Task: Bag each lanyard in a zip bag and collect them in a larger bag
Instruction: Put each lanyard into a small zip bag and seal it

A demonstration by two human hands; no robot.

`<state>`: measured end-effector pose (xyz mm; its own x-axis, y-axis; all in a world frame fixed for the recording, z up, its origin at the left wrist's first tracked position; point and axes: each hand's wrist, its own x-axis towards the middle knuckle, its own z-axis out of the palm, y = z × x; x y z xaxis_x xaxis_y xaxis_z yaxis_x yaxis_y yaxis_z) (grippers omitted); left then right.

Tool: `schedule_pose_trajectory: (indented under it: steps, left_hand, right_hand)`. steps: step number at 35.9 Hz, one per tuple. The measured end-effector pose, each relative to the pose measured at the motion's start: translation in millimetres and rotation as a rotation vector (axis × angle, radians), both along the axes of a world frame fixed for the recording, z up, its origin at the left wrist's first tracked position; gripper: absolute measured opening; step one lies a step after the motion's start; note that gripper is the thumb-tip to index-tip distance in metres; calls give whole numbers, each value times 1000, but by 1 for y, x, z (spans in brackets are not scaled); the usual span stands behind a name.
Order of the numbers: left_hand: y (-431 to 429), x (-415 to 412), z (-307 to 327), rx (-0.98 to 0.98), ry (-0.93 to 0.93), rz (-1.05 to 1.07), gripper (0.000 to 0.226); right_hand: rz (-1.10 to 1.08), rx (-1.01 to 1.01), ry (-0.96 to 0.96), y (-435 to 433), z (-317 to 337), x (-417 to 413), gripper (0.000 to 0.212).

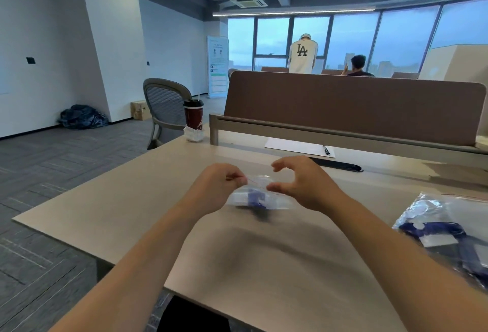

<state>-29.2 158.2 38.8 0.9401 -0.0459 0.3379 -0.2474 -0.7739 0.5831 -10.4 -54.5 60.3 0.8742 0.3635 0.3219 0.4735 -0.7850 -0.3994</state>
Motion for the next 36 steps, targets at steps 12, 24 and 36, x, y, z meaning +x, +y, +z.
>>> schedule_pose_trajectory:
  steps: [12, 24, 36]
  left_hand:
    - [8, -2, -4, -84, 12, 26, 8]
    - [11, -5, -24, -547, 39, 69, 8]
    - [-1, -8, -33, -513, -58, 92, 8]
  right_hand:
    - [88, -112, 108, 37, 5, 1, 6]
    - [112, -116, 179, 43, 4, 12, 4]
    - [158, -29, 182, 70, 0, 12, 3]
